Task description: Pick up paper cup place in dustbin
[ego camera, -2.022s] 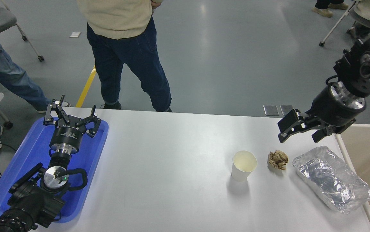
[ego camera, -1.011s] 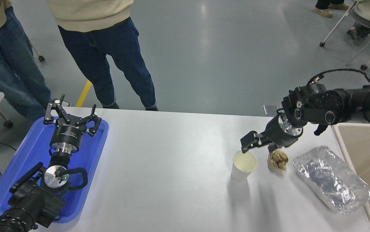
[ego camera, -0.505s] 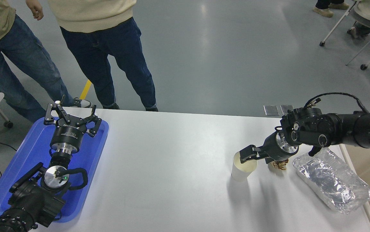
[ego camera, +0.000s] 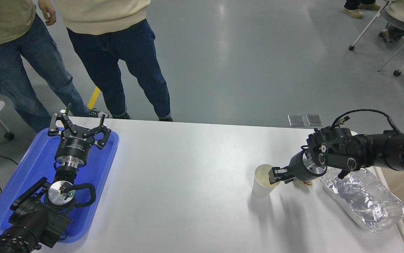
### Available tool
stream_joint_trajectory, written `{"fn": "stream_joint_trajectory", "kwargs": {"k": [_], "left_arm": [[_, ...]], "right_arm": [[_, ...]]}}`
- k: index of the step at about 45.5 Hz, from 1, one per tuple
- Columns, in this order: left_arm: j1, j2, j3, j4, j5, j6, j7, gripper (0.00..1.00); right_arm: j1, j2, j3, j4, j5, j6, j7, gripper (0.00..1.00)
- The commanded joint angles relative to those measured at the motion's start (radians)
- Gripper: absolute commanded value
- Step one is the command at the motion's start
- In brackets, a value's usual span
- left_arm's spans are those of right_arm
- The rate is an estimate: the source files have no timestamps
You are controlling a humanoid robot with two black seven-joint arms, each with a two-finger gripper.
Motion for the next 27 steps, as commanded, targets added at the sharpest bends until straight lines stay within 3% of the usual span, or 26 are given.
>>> {"fn": "stream_joint_trajectory", "kwargs": {"k": [1, 18, 27], "left_arm": [[0.0, 0.0, 0.0, 0.0, 0.0, 0.0, 0.0, 1.0], [0.001, 0.0, 0.0, 0.0, 0.0, 0.0, 0.0, 1.0], [0.003, 0.002, 0.0, 0.0, 0.0, 0.0, 0.002, 1.0]], "right_arm": [[0.094, -0.043, -0.026, 0.068, 0.0, 0.007, 0.001, 0.0], [0.479, -0.206, -0.203, 0.362, 0.012, 0.098, 0.014, 0.0], [0.754, -0.24, -0.344, 0.538, 0.086, 0.14, 0.014, 0.0]]}}
